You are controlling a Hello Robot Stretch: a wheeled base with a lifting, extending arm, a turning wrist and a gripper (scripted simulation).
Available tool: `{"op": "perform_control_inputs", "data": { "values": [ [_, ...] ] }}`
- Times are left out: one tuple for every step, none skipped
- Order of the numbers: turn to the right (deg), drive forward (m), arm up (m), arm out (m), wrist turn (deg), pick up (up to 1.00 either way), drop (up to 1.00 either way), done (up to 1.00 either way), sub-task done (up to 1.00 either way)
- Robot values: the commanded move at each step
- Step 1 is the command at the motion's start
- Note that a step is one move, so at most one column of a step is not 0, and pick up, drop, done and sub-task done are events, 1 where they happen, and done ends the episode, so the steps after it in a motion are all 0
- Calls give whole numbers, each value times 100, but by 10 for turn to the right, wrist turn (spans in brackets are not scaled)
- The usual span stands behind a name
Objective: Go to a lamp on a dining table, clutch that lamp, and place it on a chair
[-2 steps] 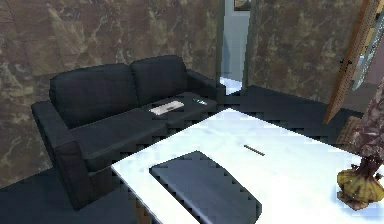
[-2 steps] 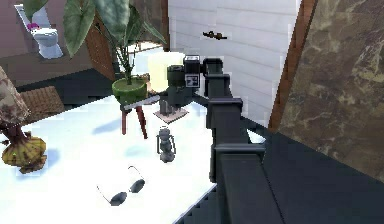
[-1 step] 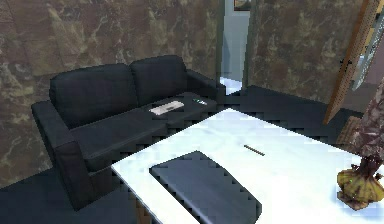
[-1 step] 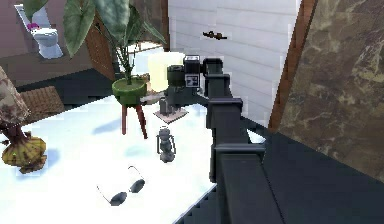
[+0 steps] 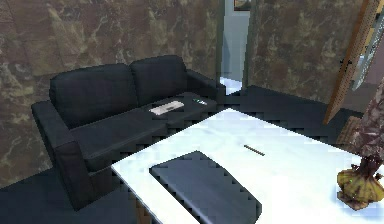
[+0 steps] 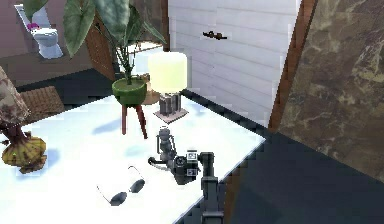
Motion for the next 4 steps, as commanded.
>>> {"op": "perform_control_inputs", "data": {
  "values": [
    [0, 0, 0, 0, 0, 100, 0, 0, 0],
    [0, 0, 10, 0, 0, 0, 0, 0, 0],
    [0, 0, 22, 0, 0, 0, 0, 0, 0],
    [0, 0, 0, 0, -450, 0, 0, 0, 0]
  ]
}}
